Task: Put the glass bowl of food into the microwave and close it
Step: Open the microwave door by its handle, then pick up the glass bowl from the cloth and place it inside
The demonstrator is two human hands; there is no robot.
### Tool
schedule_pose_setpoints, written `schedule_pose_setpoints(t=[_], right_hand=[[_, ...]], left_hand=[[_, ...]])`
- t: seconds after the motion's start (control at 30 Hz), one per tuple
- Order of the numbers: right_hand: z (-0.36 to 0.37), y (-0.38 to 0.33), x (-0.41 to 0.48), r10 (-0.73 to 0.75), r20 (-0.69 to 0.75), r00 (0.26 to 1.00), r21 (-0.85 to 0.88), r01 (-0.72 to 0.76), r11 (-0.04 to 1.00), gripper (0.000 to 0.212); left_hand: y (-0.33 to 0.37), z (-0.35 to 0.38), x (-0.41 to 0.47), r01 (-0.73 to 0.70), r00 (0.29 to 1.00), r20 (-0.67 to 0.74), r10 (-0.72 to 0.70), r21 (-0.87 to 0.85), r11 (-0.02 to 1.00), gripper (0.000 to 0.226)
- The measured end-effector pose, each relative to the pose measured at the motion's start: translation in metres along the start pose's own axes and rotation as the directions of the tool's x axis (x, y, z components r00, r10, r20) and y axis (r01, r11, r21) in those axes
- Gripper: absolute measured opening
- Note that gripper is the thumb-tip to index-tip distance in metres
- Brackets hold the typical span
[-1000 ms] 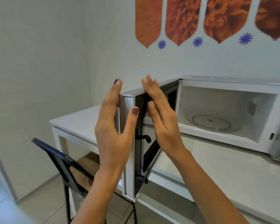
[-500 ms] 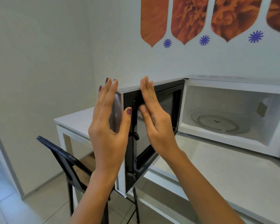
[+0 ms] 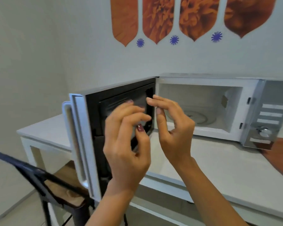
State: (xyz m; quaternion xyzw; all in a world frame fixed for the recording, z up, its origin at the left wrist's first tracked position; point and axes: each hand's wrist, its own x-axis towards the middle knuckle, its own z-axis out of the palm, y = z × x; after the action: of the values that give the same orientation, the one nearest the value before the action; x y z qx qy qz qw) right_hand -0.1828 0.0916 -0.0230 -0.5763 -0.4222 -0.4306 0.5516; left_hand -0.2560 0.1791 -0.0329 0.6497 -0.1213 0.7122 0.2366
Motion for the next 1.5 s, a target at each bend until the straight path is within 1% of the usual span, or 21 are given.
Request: schedule_pose_setpoints(t=[0.1, 0.17, 0.27, 0.43, 0.57, 0.6, 0.67, 0.73, 0.77, 0.83, 0.87, 0.9, 0.97, 1.0, 1.07, 1.13, 1.2, 1.27, 1.33, 1.5], right_hand=[[-0.042, 0.013, -0.002, -0.003, -0.098, 0.995, -0.166, -0.014, 0.986, 0.019], [-0.069, 0.021, -0.004, 0.041, -0.139, 0.989, -0.238, -0.074, 0.969, 0.019], [-0.113, 0.035, -0.01, 0.106, -0.198, 0.974, -0.356, -0.173, 0.918, 0.018], [-0.188, 0.055, -0.024, 0.135, -0.3, 0.944, -0.531, -0.283, 0.799, 0.016], [-0.241, 0.075, -0.038, 0.149, -0.399, 0.905, -0.608, -0.383, 0.695, 0.015], [-0.257, 0.082, -0.042, 0.153, -0.427, 0.891, -0.631, -0.414, 0.656, 0.015], [-0.282, 0.094, -0.049, 0.175, -0.479, 0.86, -0.657, -0.483, 0.579, 0.015], [-0.31, 0.109, -0.054, 0.208, -0.534, 0.82, -0.658, -0.557, 0.507, 0.016], [-0.321, 0.116, -0.054, 0.226, -0.56, 0.797, -0.65, -0.592, 0.477, 0.018], [-0.344, 0.128, -0.054, 0.263, -0.615, 0.743, -0.629, -0.664, 0.404, 0.029], [-0.355, 0.135, -0.054, 0.288, -0.643, 0.71, -0.611, -0.702, 0.365, 0.036], [-0.365, 0.142, -0.054, 0.314, -0.666, 0.677, -0.594, -0.735, 0.326, 0.042], [-0.385, 0.156, -0.055, 0.357, -0.699, 0.62, -0.57, -0.784, 0.245, 0.048], [-0.391, 0.161, -0.054, 0.385, -0.703, 0.598, -0.563, -0.799, 0.212, 0.049], [-0.407, 0.172, -0.055, 0.449, -0.696, 0.561, -0.556, -0.816, 0.158, 0.054], [-0.418, 0.181, -0.055, 0.511, -0.676, 0.531, -0.543, -0.828, 0.141, 0.062], [-0.429, 0.188, -0.057, 0.565, -0.662, 0.492, -0.502, -0.851, 0.153, 0.071], [-0.437, 0.193, -0.06, 0.626, -0.646, 0.437, -0.427, -0.887, 0.178, 0.08], [-0.443, 0.199, -0.063, 0.673, -0.628, 0.391, -0.36, -0.913, 0.194, 0.087], [-0.454, 0.21, -0.069, 0.697, -0.606, 0.383, -0.291, -0.923, 0.253, 0.098]], left_hand=[[0.019, 0.033, -0.016, 0.105, 0.992, 0.088, -0.094, -0.128, 0.986, 0.021], [0.03, 0.054, -0.026, 0.179, 0.974, 0.172, -0.145, -0.197, 0.964, 0.02], [0.05, 0.091, -0.044, 0.249, 0.94, 0.303, -0.157, -0.296, 0.922, 0.02], [0.086, 0.152, -0.074, 0.37, 0.883, 0.436, -0.173, -0.42, 0.829, 0.021], [0.11, 0.2, -0.1, 0.479, 0.789, 0.599, -0.139, -0.457, 0.749, 0.022], [0.117, 0.213, -0.108, 0.509, 0.75, 0.651, -0.114, -0.459, 0.728, 0.022], [0.124, 0.236, -0.123, 0.539, 0.671, 0.74, -0.051, -0.439, 0.719, 0.022], [0.132, 0.265, -0.135, 0.592, 0.591, 0.807, -0.026, -0.411, 0.693, 0.026], [0.134, 0.276, -0.138, 0.642, 0.543, 0.838, -0.046, -0.379, 0.666, 0.03], [0.14, 0.301, -0.141, 0.761, 0.419, 0.9, -0.116, -0.279, 0.586, 0.04], [0.143, 0.314, -0.142, 0.806, 0.355, 0.924, -0.143, -0.224, 0.548, 0.045], [0.146, 0.327, -0.143, 0.831, 0.305, 0.939, -0.16, -0.18, 0.526, 0.047], [0.152, 0.353, -0.149, 0.849, 0.242, 0.958, -0.154, -0.133, 0.511, 0.049], [0.154, 0.363, -0.149, 0.866, 0.218, 0.965, -0.144, -0.123, 0.485, 0.048], [0.164, 0.383, -0.153, 0.914, 0.161, 0.981, -0.103, -0.109, 0.39, 0.049], [0.171, 0.399, -0.155, 0.962, 0.117, 0.992, -0.053, -0.1, 0.256, 0.053], [0.179, 0.415, -0.156, 0.991, 0.071, 0.997, -0.007, -0.07, 0.113, 0.059], [0.185, 0.429, -0.16, 1.0, 0.024, 0.999, 0.031, -0.024, 0.016, 0.066], [0.19, 0.442, -0.167, 0.999, -0.015, 0.998, 0.066, 0.017, -0.035, 0.072], [0.196, 0.464, -0.184, 0.994, -0.051, 0.996, 0.075, 0.058, -0.094, 0.076]])
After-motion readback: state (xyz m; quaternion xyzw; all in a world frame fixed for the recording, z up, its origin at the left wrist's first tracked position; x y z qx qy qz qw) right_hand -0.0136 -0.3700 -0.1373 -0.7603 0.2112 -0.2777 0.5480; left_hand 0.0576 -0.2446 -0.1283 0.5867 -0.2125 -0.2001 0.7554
